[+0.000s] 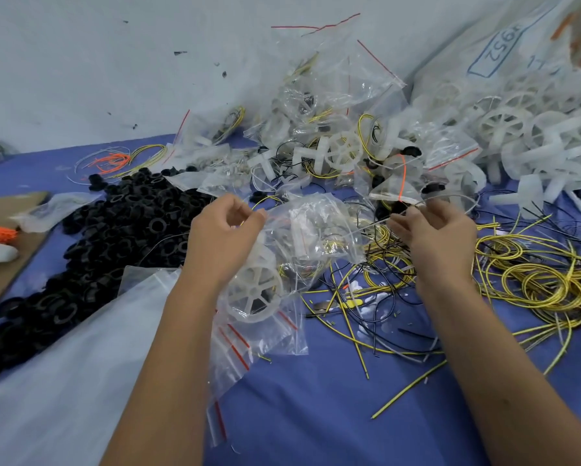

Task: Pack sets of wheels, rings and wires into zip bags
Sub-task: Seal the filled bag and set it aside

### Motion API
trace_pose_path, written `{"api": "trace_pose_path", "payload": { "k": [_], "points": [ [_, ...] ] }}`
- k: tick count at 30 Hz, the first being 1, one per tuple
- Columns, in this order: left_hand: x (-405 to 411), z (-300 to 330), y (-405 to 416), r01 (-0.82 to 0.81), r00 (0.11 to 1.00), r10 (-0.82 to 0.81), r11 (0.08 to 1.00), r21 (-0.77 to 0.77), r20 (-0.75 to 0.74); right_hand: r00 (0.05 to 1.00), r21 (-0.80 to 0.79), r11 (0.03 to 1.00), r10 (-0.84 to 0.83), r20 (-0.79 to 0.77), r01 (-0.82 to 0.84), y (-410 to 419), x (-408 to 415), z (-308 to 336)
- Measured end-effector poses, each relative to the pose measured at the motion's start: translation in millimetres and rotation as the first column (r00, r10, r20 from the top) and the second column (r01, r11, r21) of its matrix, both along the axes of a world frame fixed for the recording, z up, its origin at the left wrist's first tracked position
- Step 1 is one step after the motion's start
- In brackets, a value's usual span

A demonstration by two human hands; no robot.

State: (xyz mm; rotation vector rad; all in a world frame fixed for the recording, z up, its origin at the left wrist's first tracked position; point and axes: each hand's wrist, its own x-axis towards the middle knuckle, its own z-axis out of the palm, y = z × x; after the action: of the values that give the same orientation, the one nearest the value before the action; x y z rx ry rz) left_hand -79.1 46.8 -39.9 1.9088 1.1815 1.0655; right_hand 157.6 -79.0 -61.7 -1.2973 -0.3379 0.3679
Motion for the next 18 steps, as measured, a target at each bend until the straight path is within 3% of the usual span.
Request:
{"api": "trace_pose_path", "payload": {
  "k": [2, 5, 8, 11, 13, 18],
  "points": [
    [8, 9, -1, 0.034, 0.997, -0.032, 0.999, 0.024, -0.069, 0.984, -0.121, 0.989, -0.065, 0.164, 0.085, -2, 0, 0],
    [26, 20, 3, 0.157, 0.948, -0.152, 0.988, -0.005, -0.279, 0.836, -0.283, 0.931, -0.041, 0.548, 0.231, -6, -2, -1],
    [46, 25, 9, 0.221, 0.829, -0.26, 0.966, -0.137, -0.495, 0.676, -0.383, 0.922, 0.247, 0.694, 0.057, -4, -12, -3],
    [58, 27, 15, 0.216, 0.716, -0.331, 0.942, -0.255, -0.615, 0.443, -0.591, 0.807, 0.525, 0.727, 0.014, 1, -18, -8],
    [58, 29, 17, 0.189, 0.719, -0.355, 0.927, -0.324, -0.598, 0.463, -0.607, 0.795, 0.532, 0.709, 0.015, 2, -16, -9],
    [44, 29, 23, 0.15, 0.818, -0.379, 0.867, -0.476, -0.432, 0.542, -0.61, 0.782, 0.46, 0.703, 0.128, 3, -13, -10]
  ]
}}
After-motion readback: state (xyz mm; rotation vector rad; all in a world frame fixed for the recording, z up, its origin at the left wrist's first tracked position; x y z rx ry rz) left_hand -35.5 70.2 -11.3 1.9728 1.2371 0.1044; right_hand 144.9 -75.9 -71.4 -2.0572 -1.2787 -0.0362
